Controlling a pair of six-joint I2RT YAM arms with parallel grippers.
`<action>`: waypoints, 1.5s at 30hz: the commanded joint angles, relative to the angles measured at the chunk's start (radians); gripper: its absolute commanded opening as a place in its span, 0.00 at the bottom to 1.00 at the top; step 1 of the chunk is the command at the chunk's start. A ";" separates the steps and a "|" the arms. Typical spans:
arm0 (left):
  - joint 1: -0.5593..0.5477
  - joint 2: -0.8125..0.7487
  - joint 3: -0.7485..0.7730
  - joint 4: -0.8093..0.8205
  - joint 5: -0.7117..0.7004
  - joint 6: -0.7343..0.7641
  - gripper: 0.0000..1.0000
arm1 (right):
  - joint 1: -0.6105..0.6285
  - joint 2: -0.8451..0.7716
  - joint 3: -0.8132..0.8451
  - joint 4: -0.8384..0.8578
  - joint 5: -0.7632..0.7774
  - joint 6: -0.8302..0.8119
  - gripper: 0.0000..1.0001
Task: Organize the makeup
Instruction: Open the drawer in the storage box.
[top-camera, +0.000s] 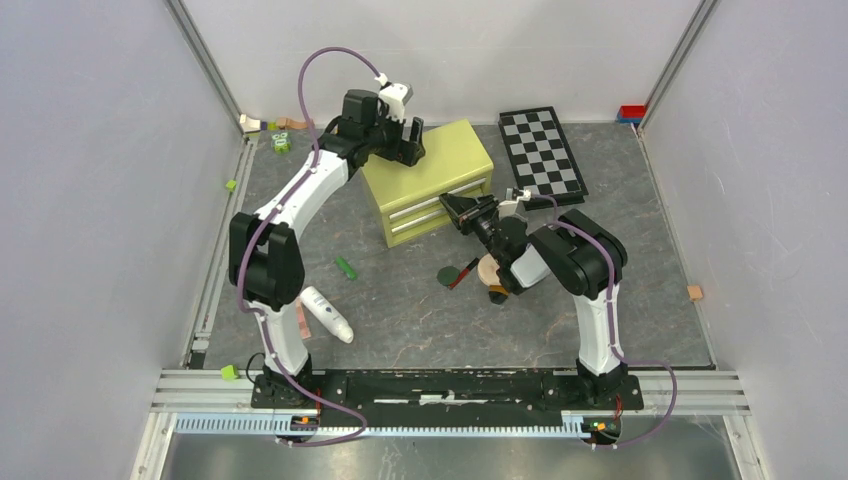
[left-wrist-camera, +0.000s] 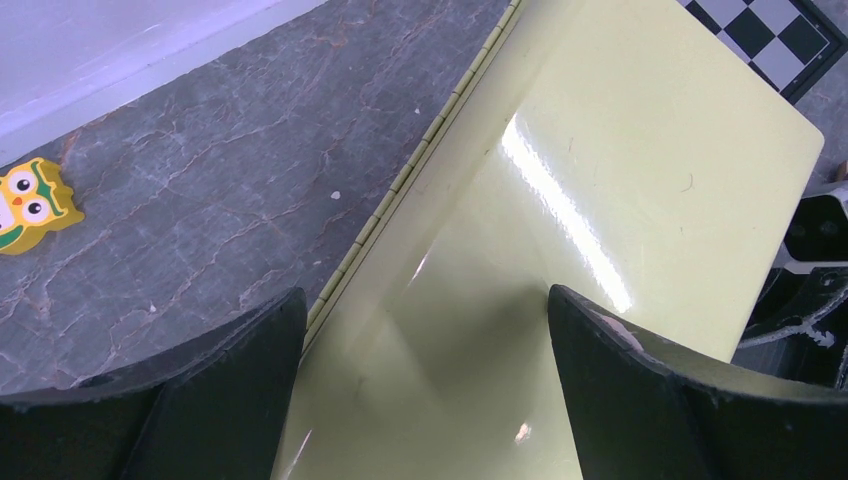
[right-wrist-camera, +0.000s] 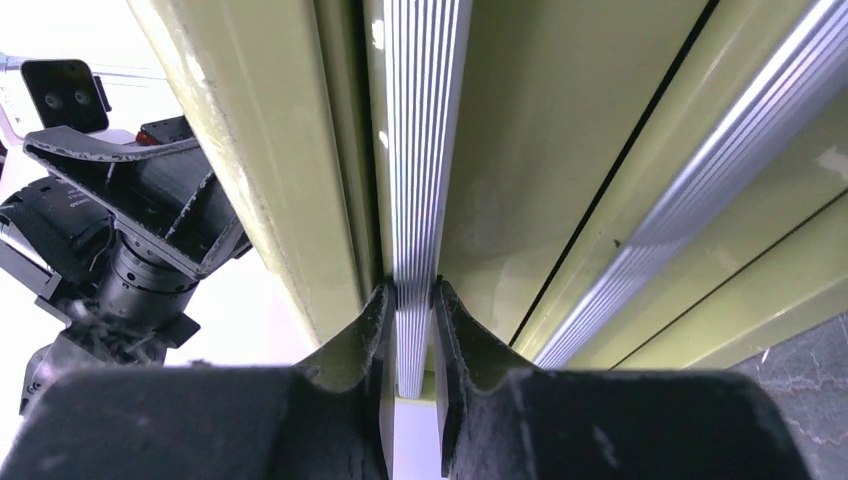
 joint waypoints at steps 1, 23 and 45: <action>-0.002 0.061 0.027 -0.113 -0.036 0.053 0.95 | -0.006 -0.020 -0.078 0.130 0.057 -0.007 0.11; -0.002 0.079 0.035 -0.119 -0.063 0.045 0.97 | -0.004 -0.258 -0.371 0.113 0.052 -0.130 0.20; -0.013 0.014 0.035 -0.124 -0.163 0.019 1.00 | 0.002 -0.588 -0.058 -0.930 0.033 -0.852 0.67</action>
